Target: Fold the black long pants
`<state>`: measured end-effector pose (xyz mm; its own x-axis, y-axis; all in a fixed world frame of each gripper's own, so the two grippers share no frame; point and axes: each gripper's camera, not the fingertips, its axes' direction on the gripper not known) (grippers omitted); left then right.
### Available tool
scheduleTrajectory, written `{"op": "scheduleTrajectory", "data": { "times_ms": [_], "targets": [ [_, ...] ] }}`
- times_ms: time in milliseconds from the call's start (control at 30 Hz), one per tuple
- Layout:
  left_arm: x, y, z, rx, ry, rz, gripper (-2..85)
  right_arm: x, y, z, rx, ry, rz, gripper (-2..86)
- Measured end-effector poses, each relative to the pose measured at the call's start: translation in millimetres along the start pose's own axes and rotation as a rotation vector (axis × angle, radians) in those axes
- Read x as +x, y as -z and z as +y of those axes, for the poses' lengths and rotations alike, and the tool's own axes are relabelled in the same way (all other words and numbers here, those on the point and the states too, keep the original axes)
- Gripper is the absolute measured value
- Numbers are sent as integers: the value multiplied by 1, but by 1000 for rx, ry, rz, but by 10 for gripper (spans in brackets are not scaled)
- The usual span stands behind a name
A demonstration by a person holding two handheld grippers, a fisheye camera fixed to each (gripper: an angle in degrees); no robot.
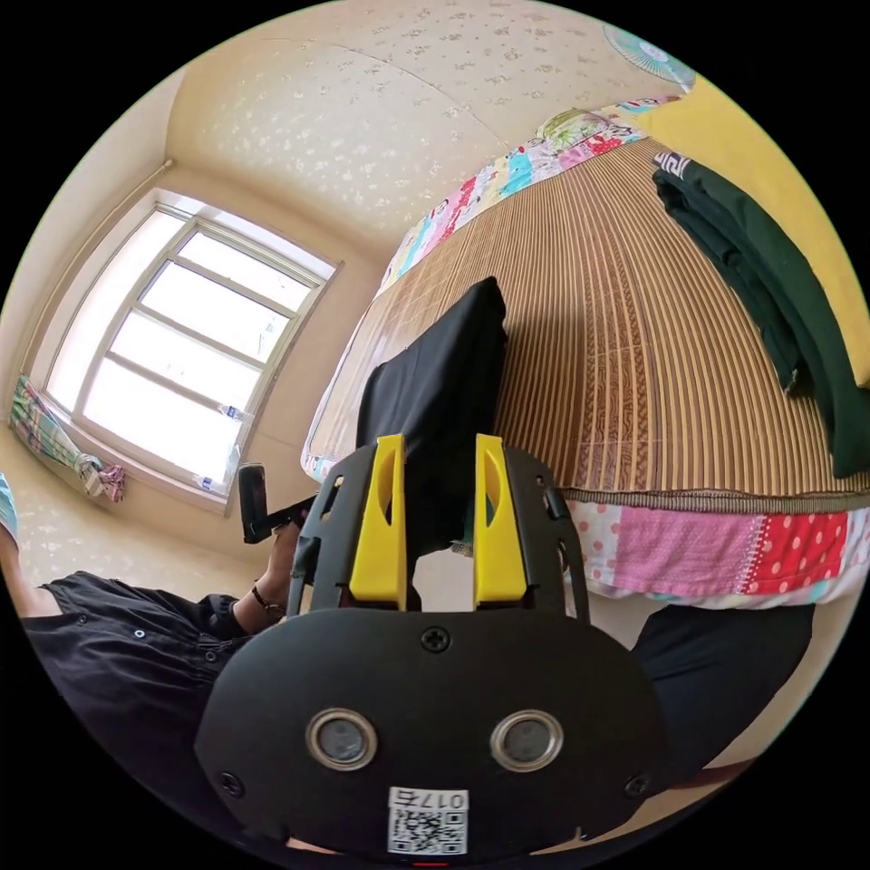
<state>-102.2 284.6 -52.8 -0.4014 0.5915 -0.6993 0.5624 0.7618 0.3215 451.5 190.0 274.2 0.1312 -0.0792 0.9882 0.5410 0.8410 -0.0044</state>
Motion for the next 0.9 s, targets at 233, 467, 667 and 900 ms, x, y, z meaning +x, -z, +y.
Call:
{"op": "scheduleTrajectory", "data": {
  "times_ms": [233, 467, 667, 900],
  "targets": [
    [-13, 14, 0, 3, 6, 12, 47, -7, -45, -20, -39, 54, 89, 137],
    [-29, 30, 3, 8, 23, 30, 45, 10, -109, -14, -189, 98, 180, 129],
    [-53, 69, 9, 37, 18, 128, 39, 45, -135, -13, -177, -7, 50, 124],
    [-136, 161, 64, 285, 108, 150, 42, 6, -217, -39, -240, 43, 65, 120]
  ]
}}
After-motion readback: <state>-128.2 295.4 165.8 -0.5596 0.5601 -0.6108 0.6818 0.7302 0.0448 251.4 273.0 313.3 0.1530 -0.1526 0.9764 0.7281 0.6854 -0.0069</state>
